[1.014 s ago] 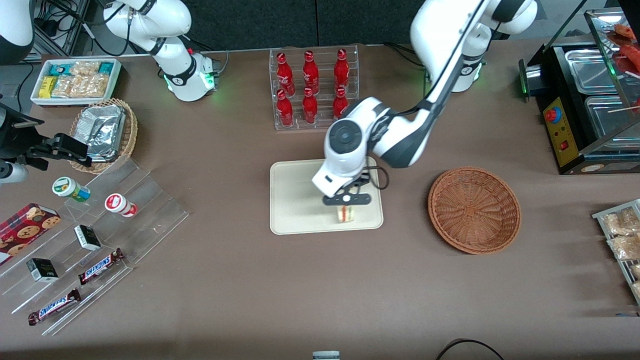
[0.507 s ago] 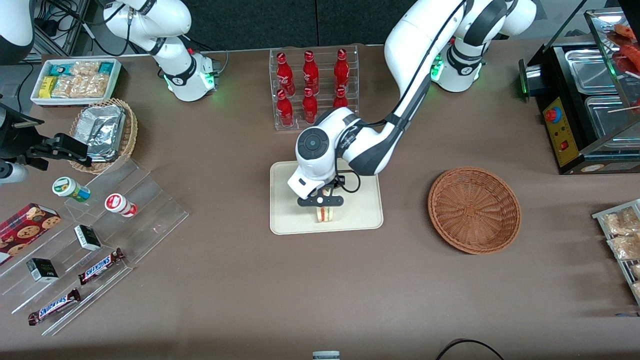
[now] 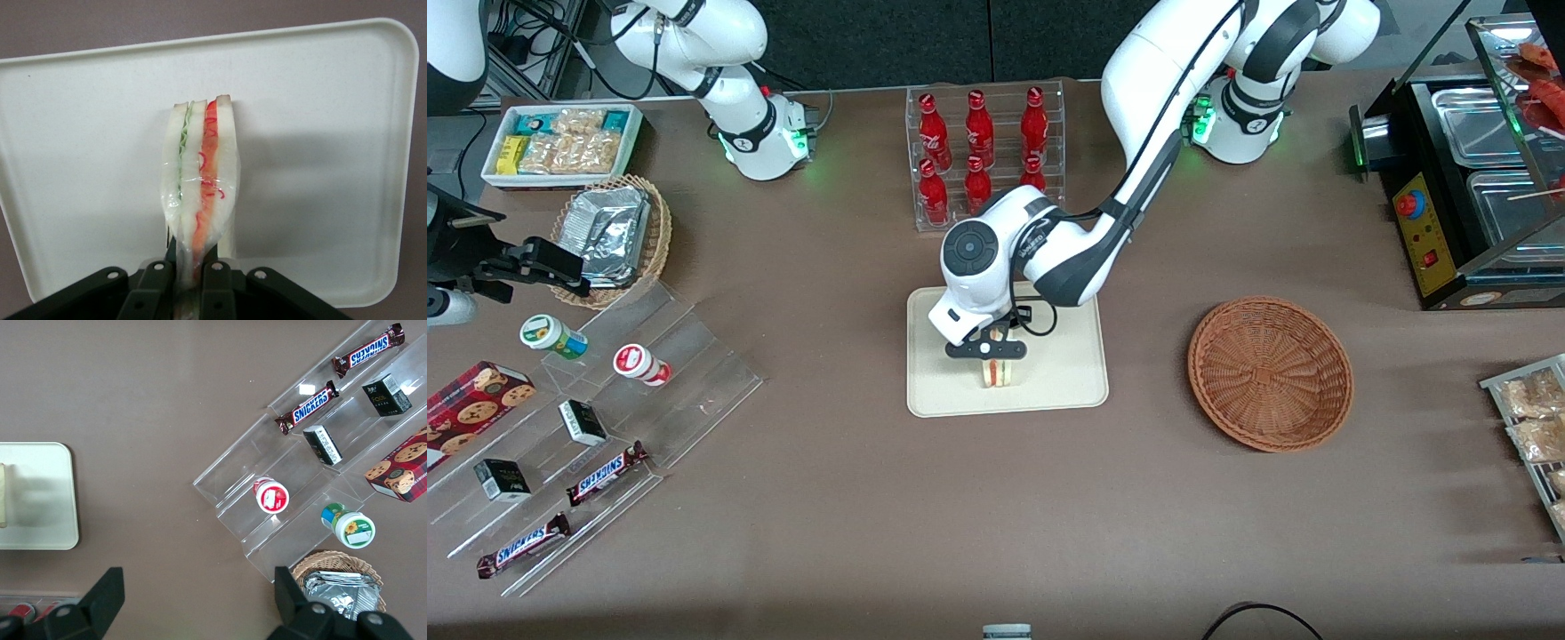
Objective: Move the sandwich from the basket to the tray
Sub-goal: 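Lower the sandwich onto the tray and open the left gripper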
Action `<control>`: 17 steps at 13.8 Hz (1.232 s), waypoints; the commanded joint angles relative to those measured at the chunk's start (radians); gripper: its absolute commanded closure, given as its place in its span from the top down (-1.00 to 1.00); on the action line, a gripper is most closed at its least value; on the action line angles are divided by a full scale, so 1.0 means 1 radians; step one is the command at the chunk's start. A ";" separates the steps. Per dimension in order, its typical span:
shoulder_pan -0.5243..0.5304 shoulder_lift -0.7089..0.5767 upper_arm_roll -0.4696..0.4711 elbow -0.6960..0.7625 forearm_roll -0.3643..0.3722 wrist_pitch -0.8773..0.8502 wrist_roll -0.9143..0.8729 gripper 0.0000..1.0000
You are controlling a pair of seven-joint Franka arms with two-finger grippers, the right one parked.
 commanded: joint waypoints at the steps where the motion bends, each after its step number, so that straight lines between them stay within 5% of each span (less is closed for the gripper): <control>1: -0.023 0.008 0.014 -0.021 0.007 0.031 -0.019 -1.00; 5: -0.023 0.009 0.014 -0.030 0.007 0.053 -0.019 -1.00; 7: -0.020 0.008 0.015 -0.032 0.006 0.053 -0.023 0.99; 17: -0.002 -0.073 0.032 -0.027 0.027 -0.021 -0.088 1.00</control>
